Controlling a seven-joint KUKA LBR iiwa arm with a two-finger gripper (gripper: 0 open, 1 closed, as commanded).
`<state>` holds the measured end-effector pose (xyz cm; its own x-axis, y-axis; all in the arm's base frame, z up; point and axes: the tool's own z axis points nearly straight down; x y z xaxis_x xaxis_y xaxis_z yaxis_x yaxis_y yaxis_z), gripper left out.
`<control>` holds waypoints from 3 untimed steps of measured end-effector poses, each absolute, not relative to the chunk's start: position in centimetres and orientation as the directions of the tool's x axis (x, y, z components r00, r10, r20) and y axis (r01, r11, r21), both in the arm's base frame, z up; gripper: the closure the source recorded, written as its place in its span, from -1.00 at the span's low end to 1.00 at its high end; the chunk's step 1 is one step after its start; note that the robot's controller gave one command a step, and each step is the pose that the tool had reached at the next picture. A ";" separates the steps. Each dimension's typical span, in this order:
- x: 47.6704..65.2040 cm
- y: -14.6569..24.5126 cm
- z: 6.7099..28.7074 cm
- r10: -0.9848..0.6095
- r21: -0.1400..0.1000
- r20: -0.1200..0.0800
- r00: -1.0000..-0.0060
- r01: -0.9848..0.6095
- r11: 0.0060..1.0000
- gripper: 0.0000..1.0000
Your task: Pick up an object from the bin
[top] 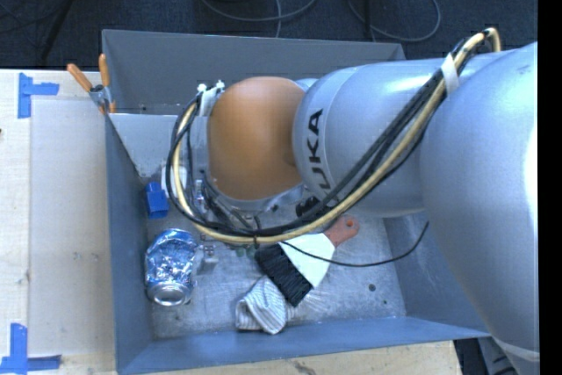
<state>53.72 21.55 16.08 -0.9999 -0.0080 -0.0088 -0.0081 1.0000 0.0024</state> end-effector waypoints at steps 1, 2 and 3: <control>54.7 22.7 13.7 -0.023 0.003 -0.003 -1.000 -0.023 1.000 -1.00; 51.4 23.3 12.1 -0.315 0.001 -0.001 -0.949 -0.315 0.949 1.00; 51.4 23.3 12.1 -0.314 0.001 0.000 -0.949 -0.314 0.949 1.00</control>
Offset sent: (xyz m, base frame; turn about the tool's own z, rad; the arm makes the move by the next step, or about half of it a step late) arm -0.0243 0.0182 -0.0399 -0.3161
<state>51.36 23.29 12.05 -0.9493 -0.3145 -0.0004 -0.3145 0.9493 0.0006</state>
